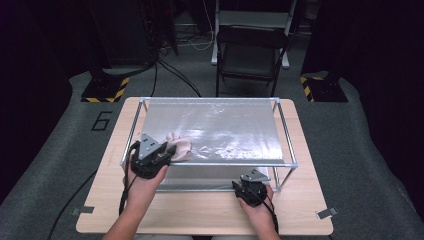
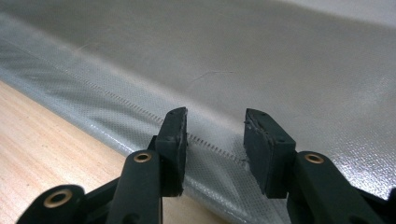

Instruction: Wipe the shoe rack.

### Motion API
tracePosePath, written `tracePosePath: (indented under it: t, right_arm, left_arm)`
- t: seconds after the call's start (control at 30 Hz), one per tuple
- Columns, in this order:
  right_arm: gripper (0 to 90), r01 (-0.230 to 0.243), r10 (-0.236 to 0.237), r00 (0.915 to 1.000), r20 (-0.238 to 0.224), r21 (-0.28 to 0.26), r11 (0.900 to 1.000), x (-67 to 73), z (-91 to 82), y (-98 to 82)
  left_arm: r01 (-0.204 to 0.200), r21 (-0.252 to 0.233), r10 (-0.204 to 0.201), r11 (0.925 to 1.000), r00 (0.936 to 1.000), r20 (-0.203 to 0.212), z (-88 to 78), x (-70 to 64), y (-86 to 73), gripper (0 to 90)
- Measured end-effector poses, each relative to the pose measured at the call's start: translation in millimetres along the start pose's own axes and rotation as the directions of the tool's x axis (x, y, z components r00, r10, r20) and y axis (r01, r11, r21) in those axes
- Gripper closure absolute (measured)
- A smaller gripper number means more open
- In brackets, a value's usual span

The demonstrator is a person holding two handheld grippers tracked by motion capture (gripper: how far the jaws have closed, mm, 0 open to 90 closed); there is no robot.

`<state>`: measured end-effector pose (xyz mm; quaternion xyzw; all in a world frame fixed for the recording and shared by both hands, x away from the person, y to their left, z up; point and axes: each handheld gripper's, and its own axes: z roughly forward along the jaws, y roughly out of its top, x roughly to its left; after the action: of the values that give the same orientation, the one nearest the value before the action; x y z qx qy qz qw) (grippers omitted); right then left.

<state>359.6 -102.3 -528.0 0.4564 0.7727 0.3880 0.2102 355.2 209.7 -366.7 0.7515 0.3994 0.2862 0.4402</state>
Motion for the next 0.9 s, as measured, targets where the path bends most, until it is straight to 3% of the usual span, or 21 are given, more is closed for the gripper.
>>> tracePosePath:
  t: [0.03,0.07,0.2,0.23,0.4,0.43,0.57,0.77,0.8,0.83,0.87,0.9]
  right_arm:
    - [59.3,-0.003,0.003,1.0000,-0.007,0.009,1.000,0.1,0.0,0.2]
    - [59.3,-0.003,0.003,1.0000,-0.007,0.009,1.000,0.1,0.0,0.2]
    - [59.4,0.004,-0.004,1.0000,0.002,0.012,1.000,-0.4,0.5,-0.1]
    - [59.4,0.004,-0.004,1.0000,0.002,0.013,1.000,-0.4,0.5,0.0]
    - [59.4,0.004,-0.004,1.0000,0.002,0.012,1.000,-0.3,0.5,0.0]
    - [59.4,0.004,-0.004,1.0000,0.002,0.012,1.000,-0.3,0.5,0.0]
    - [59.4,0.004,-0.004,1.0000,0.001,0.012,1.000,-0.3,0.5,-0.1]
    - [59.4,0.005,-0.005,1.0000,0.006,0.006,1.000,-0.2,0.2,-0.1]
    - [59.4,0.005,-0.005,1.0000,0.006,0.006,1.000,-0.2,0.2,-0.1]
    - [59.4,0.007,-0.007,0.9999,0.009,0.004,1.000,-0.3,0.0,-0.1]
    - [59.4,0.007,-0.007,0.9999,0.009,0.004,1.000,-0.3,0.0,-0.1]
    - [59.4,0.007,-0.007,0.9999,0.009,0.005,1.000,-0.3,-0.1,-0.2]
  left_arm:
    - [0.006,-0.018,-0.006,0.9998,0.9999,-0.011,1.5,-1.4,-0.4,70.4]
    - [0.000,-0.002,0.000,1.0000,1.0000,0.004,0.1,0.7,-0.1,70.4]
    - [0.014,-0.001,-0.014,0.9999,0.9997,-0.019,-6.1,12.4,-3.6,70.5]
    - [0.020,0.002,-0.020,0.9998,0.9989,-0.042,-11.2,20.9,-6.2,70.5]
    - [0.050,0.005,-0.049,0.9987,0.9963,-0.070,-22.7,40.3,-12.5,71.2]
    - [0.063,0.010,-0.062,0.9980,0.9939,-0.092,-28.3,49.8,-15.2,71.3]
    - [0.093,0.012,-0.092,0.9956,0.9920,-0.087,-32.9,60.7,-18.0,71.4]
    - [0.075,0.014,-0.074,0.9971,0.9958,-0.054,-24.0,49.2,-12.7,71.7]
    - [0.071,0.017,-0.070,0.9974,0.9966,-0.045,-20.4,43.8,-10.2,71.7]
    - [0.052,0.017,-0.051,0.9985,0.9987,-0.007,-11.2,29.4,-4.2,71.7]
    - [0.052,0.017,-0.051,0.9985,0.9987,-0.007,-11.2,29.4,-4.2,71.6]
    - [0.018,0.020,-0.018,0.9996,0.9994,0.029,-1.2,10.9,2.4,71.6]
